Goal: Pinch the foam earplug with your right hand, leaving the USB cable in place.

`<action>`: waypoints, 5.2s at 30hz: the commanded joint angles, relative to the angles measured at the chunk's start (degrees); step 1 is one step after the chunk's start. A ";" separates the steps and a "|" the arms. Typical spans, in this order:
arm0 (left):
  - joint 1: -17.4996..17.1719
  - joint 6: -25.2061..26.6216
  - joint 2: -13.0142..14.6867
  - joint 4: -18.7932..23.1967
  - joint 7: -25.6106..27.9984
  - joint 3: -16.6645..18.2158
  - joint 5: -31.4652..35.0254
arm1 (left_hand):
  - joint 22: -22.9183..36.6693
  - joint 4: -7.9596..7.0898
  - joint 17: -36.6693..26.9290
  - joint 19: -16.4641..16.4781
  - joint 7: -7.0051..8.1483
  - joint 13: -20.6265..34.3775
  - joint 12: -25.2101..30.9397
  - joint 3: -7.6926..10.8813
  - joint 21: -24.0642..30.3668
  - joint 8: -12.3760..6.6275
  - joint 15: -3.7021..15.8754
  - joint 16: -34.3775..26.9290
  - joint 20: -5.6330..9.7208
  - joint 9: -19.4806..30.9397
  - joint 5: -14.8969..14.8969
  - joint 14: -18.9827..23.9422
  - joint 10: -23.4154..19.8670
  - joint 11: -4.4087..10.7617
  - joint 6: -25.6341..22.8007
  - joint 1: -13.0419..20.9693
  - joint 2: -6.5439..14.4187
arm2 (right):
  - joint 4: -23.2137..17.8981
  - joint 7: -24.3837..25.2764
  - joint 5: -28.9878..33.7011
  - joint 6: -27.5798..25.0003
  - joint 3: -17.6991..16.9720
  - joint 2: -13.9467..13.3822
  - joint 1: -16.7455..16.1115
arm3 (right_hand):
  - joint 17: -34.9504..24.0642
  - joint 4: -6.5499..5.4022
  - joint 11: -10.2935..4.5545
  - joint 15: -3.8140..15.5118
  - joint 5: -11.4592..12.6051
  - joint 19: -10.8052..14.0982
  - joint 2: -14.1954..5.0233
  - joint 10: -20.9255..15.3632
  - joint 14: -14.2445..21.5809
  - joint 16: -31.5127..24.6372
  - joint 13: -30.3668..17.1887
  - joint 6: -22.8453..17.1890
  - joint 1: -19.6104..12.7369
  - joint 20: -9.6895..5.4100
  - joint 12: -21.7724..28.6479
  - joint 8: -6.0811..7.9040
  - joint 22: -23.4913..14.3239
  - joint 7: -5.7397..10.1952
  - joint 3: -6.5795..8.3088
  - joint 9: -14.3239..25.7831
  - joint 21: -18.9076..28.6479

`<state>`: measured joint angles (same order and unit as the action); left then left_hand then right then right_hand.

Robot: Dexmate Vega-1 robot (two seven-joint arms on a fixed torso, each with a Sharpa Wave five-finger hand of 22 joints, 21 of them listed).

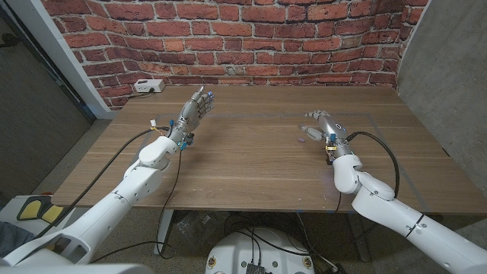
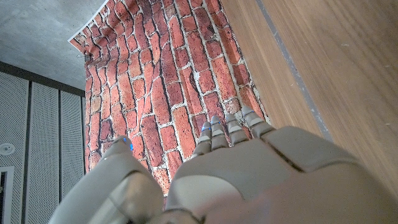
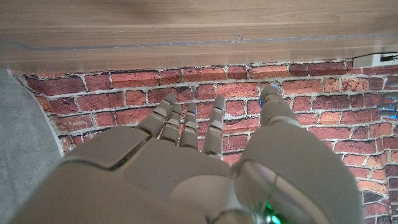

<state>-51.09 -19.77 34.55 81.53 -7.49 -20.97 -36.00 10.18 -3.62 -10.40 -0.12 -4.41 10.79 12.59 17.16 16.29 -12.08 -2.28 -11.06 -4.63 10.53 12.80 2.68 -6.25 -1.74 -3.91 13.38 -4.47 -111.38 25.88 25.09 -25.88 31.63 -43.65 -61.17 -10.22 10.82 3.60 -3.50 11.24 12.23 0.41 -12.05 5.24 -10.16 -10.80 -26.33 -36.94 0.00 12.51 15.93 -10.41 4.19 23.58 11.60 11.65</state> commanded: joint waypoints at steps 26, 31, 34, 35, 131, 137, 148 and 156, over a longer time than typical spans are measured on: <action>-3.22 -0.12 1.27 3.10 0.98 1.26 -0.94 | 0.18 -0.15 -0.13 0.33 0.03 0.31 0.20 -0.17 -0.59 -0.23 0.16 -0.18 -0.77 0.12 0.46 1.01 -1.19 0.16 -1.35 0.64 0.26 | 3.73 -7.35 4.67 -11.67 9.43 0.49 7.05 | -0.16 -0.81 -0.35 0.11 0.27 -0.04 0.97 -1.23 0.78 -0.67 -0.37 -3.47 -3.57 0.13 0.60 1.32 -0.18 1.14 0.47 0.34 0.21; -3.14 0.02 1.29 3.00 0.86 1.23 -0.98 | 0.18 -0.14 -0.13 0.43 0.14 0.31 0.19 -0.18 -0.64 -0.25 0.20 -0.19 -0.91 0.12 0.45 1.15 -1.30 0.03 -1.57 0.70 0.33 | 4.99 -5.63 5.24 -11.69 10.05 1.14 7.18 | -0.20 -1.10 -0.83 0.37 0.21 0.75 1.21 -2.76 1.93 -0.98 -0.37 -4.90 -4.07 0.10 1.14 1.80 -0.22 1.33 0.25 0.40 0.52; -2.94 0.02 1.12 2.71 0.67 1.12 -1.06 | 0.18 -0.14 -0.13 0.46 0.13 0.32 0.18 -0.19 -0.69 -0.25 0.19 -0.19 -0.95 0.12 0.45 1.21 -1.35 0.14 -1.67 0.73 0.37 | 5.43 -4.63 5.82 -12.10 10.45 1.50 7.14 | -0.20 -1.14 -0.99 0.58 0.22 1.19 1.27 -3.21 2.53 -1.13 -0.37 -5.59 -4.37 0.08 1.29 2.04 -0.23 1.63 0.21 0.42 0.68; -2.87 -0.01 1.05 2.59 0.50 1.10 -1.17 | 0.18 -0.14 -0.14 0.49 0.15 0.32 0.19 -0.19 -0.69 -0.25 0.21 -0.19 -0.97 0.13 0.44 1.24 -1.38 0.09 -1.71 0.74 0.38 | 5.61 -4.22 5.90 -12.16 10.49 1.64 7.07 | -0.19 -1.14 -1.37 0.60 0.23 1.53 1.33 -3.73 2.98 -1.21 -0.37 -5.85 -4.62 -0.02 1.46 2.12 -0.24 1.73 0.18 0.44 0.80; -2.15 1.52 0.30 1.57 -0.16 0.43 -2.12 | 0.28 -0.16 -0.17 0.84 0.45 0.40 -0.15 -0.62 -1.89 0.12 0.04 -0.04 -1.91 0.18 0.23 2.04 -2.30 0.29 -2.93 1.27 1.13 | 14.61 17.03 8.42 -8.41 10.83 8.03 7.42 | -0.87 -2.24 -12.29 7.74 2.12 16.46 0.81 -21.62 22.51 -2.47 -0.18 -25.14 -12.27 -2.71 5.04 10.20 -0.57 6.81 1.31 1.00 5.12; -2.00 1.38 0.12 1.36 -0.21 0.38 -2.12 | 0.30 -0.17 -0.18 0.88 0.54 0.41 -0.16 -0.65 -1.94 0.16 0.01 -0.03 -1.96 0.19 0.21 2.10 -2.36 0.31 -2.95 1.31 1.18 | 14.43 18.27 8.78 -7.70 10.25 8.12 7.10 | -0.90 -2.34 -12.67 8.15 2.04 16.87 0.65 -22.29 23.14 -2.48 -0.18 -25.59 -12.29 -2.93 5.14 10.46 -0.59 6.86 1.31 1.02 5.25; -2.06 1.17 -0.09 1.27 -0.05 0.43 -2.17 | 0.32 -0.17 -0.18 0.87 0.51 0.41 -0.22 -0.70 -2.05 0.19 0.05 -0.03 -2.02 0.19 0.20 2.18 -2.35 0.34 -3.04 1.36 1.24 | 14.45 18.82 8.99 -6.84 9.62 8.26 6.91 | -0.92 -2.38 -13.34 8.91 1.83 17.94 0.43 -24.52 25.05 -2.44 -0.16 -29.02 -12.60 -3.24 5.46 12.04 -0.63 7.40 1.34 1.03 5.58; -2.12 1.11 -0.16 1.32 0.04 0.44 -2.17 | 0.33 -0.17 -0.18 0.91 0.54 0.42 -0.24 -0.74 -2.12 0.24 0.09 0.01 -2.03 0.20 0.18 2.15 -2.41 0.31 -3.02 1.38 1.28 | 14.72 19.65 9.14 -6.06 9.28 8.35 6.70 | -0.86 -2.05 -13.74 9.72 1.80 18.78 0.27 -26.29 26.10 -2.26 -0.11 -30.87 -13.49 -3.79 5.72 12.86 -0.66 7.20 1.66 0.95 5.85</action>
<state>-53.18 -18.46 34.52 82.89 -7.61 -20.54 -38.17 10.25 -3.79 -10.40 0.91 -3.80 11.05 12.59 16.52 14.18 -11.85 -2.37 -11.06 -6.26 10.52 12.80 4.18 -8.09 -1.53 -6.56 14.63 -3.11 -96.78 44.36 33.95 -32.84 41.50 -35.44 -54.15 -10.92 8.77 -10.15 2.79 13.00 30.29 1.02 -37.47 30.74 -12.55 -10.93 -56.45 -49.49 -2.88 17.65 28.47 -10.79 11.57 24.67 12.38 17.26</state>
